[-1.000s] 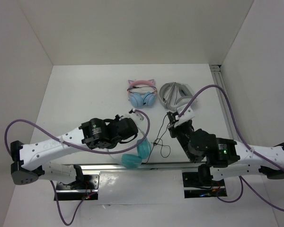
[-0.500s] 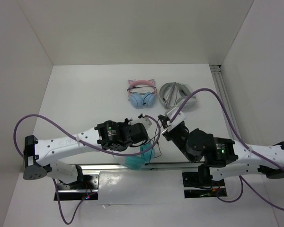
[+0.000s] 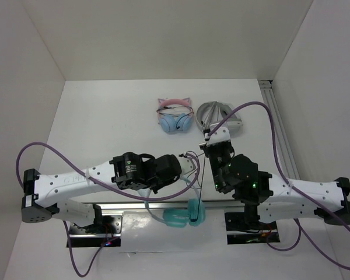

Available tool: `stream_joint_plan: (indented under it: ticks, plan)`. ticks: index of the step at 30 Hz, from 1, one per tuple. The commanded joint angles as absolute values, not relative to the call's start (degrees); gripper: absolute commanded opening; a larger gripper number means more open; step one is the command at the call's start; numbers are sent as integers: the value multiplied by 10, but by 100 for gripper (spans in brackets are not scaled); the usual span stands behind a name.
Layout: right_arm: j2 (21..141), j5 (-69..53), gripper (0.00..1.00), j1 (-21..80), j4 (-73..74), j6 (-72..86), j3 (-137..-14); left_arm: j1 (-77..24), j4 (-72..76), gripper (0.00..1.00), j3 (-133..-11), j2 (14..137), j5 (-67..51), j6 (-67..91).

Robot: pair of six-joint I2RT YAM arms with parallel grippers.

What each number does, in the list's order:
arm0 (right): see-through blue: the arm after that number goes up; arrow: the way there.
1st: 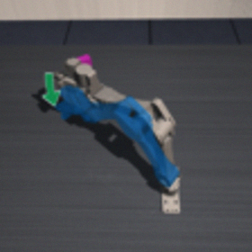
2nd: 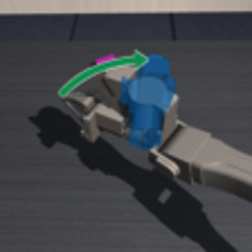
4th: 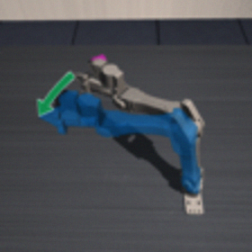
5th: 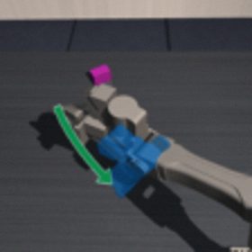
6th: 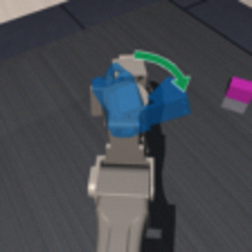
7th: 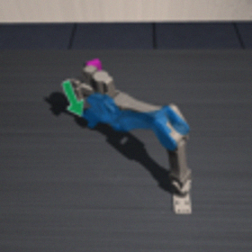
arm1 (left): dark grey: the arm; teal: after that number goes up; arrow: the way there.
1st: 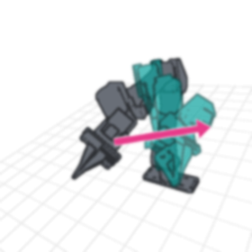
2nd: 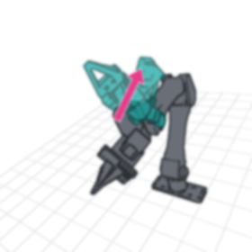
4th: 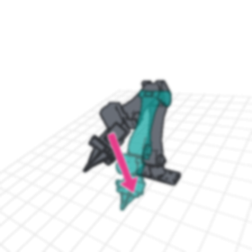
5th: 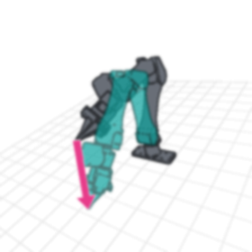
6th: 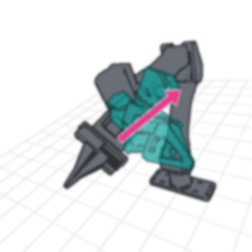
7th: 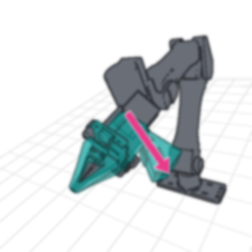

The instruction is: Wrap the headphones

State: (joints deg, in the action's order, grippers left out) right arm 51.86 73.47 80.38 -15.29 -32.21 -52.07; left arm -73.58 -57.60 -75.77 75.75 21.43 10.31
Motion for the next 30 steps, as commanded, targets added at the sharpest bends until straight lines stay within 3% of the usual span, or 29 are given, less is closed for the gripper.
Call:
stream_joint_plan:
  ticks: [1, 13, 19, 30]
  plan:
    - [520, 746, 0, 775, -231, -295, -548, -748, -591, 0, -767, 739, 105, 53]
    - [502, 507, 0, 770, 71, -51, -559, -748, -551, 0, -850, 695, 211, 95]
    - [516, 524, 0, 770, 75, -4, -520, -748, -522, 0, -890, 657, 236, 105]
    - [486, 512, 0, 765, 57, -15, -490, -748, -465, 0, -894, 567, 169, 112]
